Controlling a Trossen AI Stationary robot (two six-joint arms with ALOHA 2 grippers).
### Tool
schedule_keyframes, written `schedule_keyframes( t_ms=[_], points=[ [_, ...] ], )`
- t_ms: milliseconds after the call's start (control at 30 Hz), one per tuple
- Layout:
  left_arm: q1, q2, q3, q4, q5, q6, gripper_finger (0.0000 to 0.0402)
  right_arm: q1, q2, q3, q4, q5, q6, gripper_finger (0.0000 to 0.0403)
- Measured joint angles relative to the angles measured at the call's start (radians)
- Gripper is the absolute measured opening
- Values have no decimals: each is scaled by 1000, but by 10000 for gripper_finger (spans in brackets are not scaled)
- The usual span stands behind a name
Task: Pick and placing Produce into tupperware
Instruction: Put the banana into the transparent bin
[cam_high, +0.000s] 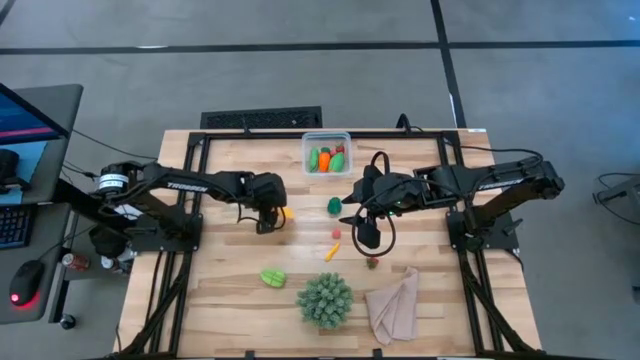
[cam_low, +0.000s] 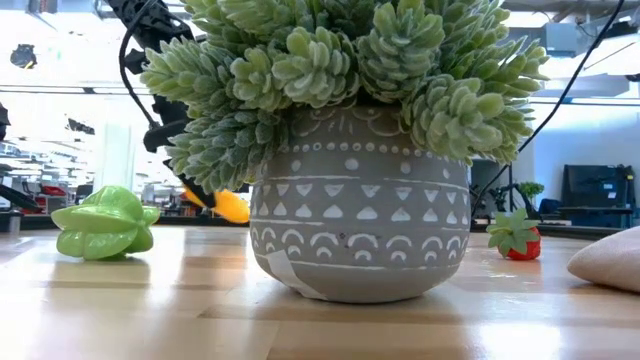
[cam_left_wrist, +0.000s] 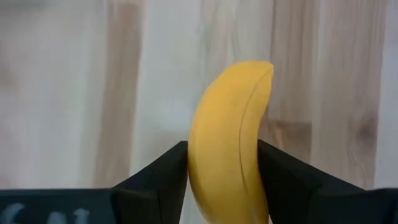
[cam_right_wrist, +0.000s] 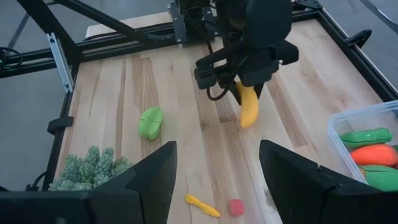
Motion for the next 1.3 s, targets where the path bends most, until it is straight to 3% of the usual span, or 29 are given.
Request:
schedule_keyframes(
  t_ms=[800, 1300],
  points=[
    [1, -1, 2, 177, 27, -60, 152, 0, 0, 0, -9, 0, 0, 221],
    [81, -2, 119, 268, 24, -107, 153, 0, 0, 0, -19, 0, 7, 221]
  ],
)
